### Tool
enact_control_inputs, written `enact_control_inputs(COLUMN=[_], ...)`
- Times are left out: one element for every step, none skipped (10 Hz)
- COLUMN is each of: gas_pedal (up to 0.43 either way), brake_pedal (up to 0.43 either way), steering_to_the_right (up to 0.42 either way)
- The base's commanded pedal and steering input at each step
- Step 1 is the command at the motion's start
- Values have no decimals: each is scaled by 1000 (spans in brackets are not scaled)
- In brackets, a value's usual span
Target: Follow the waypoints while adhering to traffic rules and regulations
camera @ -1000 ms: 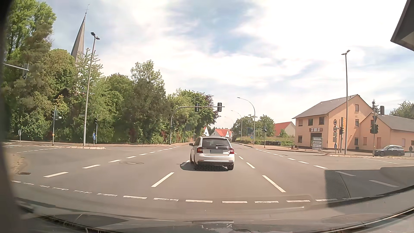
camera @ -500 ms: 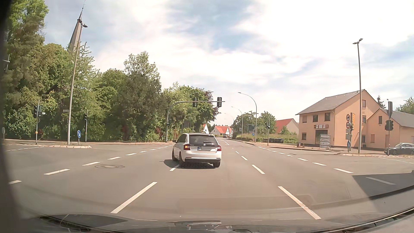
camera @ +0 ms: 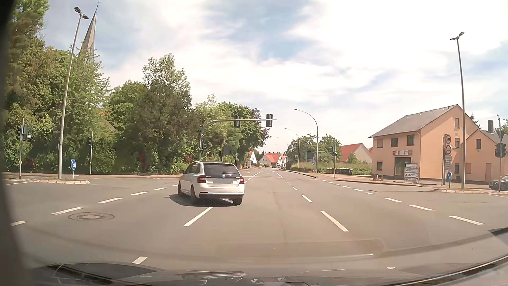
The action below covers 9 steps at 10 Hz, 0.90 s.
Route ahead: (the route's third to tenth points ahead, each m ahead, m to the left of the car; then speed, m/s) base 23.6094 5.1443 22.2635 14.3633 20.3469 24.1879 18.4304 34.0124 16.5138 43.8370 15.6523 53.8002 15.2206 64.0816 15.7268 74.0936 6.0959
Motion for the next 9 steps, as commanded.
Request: enact_control_inputs(gas_pedal=[79, 79, 79, 79, 79, 79, 79, 79, 79], brake_pedal=[0, 0, 0, 0, 0, 0, 0, 0, 0], steering_to_the_right=[-4, -6, -9, -12, -16, -20, -27, -39, -48])
